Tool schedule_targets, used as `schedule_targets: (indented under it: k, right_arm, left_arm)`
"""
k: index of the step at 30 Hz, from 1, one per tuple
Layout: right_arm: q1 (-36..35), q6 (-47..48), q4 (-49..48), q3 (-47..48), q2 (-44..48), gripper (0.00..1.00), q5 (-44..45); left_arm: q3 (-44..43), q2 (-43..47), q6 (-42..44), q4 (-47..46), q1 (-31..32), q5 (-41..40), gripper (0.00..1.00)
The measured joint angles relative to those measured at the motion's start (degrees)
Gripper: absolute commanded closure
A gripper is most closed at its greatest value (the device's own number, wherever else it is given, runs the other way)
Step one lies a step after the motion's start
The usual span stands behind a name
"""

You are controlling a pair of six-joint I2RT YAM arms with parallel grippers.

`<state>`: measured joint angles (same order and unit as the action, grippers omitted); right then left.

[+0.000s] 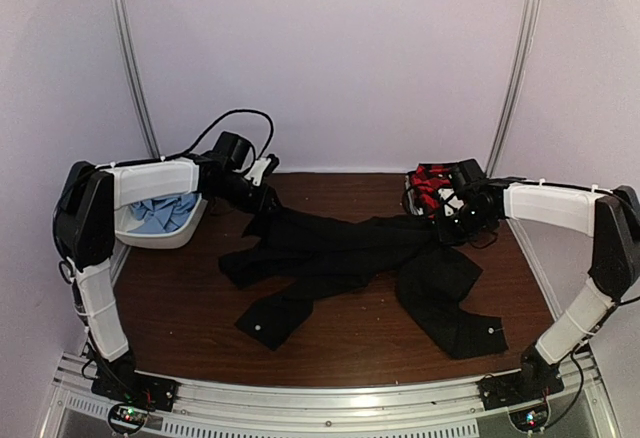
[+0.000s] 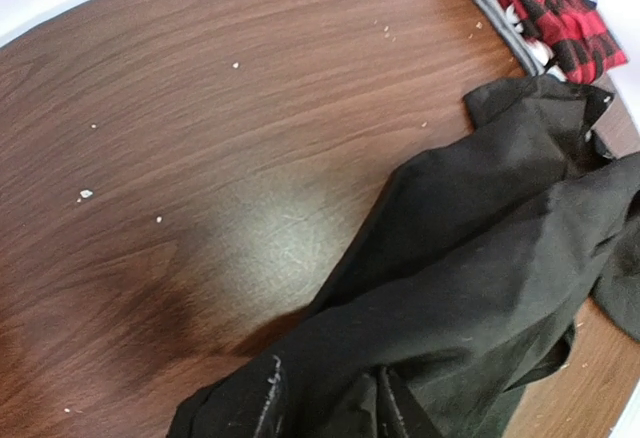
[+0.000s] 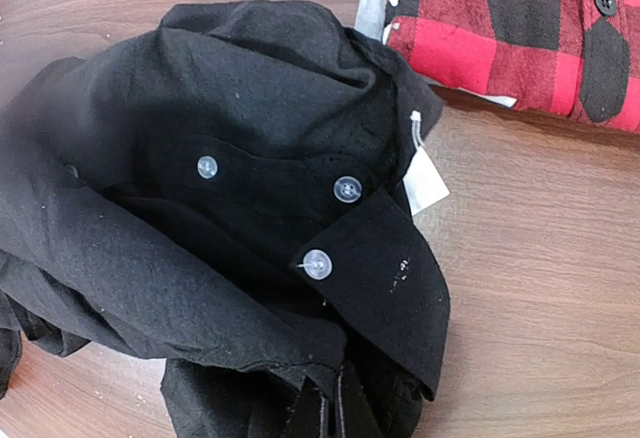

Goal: Fold and stack the long sleeve shirts
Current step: Flatten out the crumpled shirt at the center of the board.

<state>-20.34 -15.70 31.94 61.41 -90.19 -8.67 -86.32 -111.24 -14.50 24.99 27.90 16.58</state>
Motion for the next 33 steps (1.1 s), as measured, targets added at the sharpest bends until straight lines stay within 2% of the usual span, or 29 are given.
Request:
schedule_targets:
  k: [2, 5, 9, 14, 18, 23, 33]
  right_arm:
    - [0.1, 0.3, -0.2, 0.0, 0.0, 1.0, -0.2]
    - [0.4, 0.5, -0.4, 0.0, 0.0, 1.0, -0.3]
    - [1.1, 0.8, -0.5, -0.1, 0.0, 1.0, -0.7]
    - [1.5, 1.1, -0.5, -0.1, 0.0, 1.0, -1.6]
    - [1.5, 1.4, -0.6, -0.1, 0.0, 1.0, -2.1]
    - [1.5, 2.0, -0.8, -0.1, -0.1, 1.0, -3.2]
    - [1.6, 2.8, -1.2, -0.1, -0.1, 1.0, -4.7]
  left_arm:
    - [1.6, 1.5, -0.1, -1.6, -0.1, 1.2, 0.53]
    - [4.9, 5.6, -0.1, -2.8, -0.1, 2.6, 0.34]
    - [9.3, 13.2, -0.4, -4.8, -0.1, 4.0, 0.22]
    - [16.0, 21.7, 0.7, -7.8, 1.3, 5.2, 0.28]
    - [19.7, 23.8, 4.2, -8.4, 6.9, 3.0, 0.3]
    - [18.3, 19.7, 9.2, -6.8, 12.8, -1.2, 0.31]
    - [11.1, 7.0, 17.3, -2.6, 14.5, -11.0, 0.28]
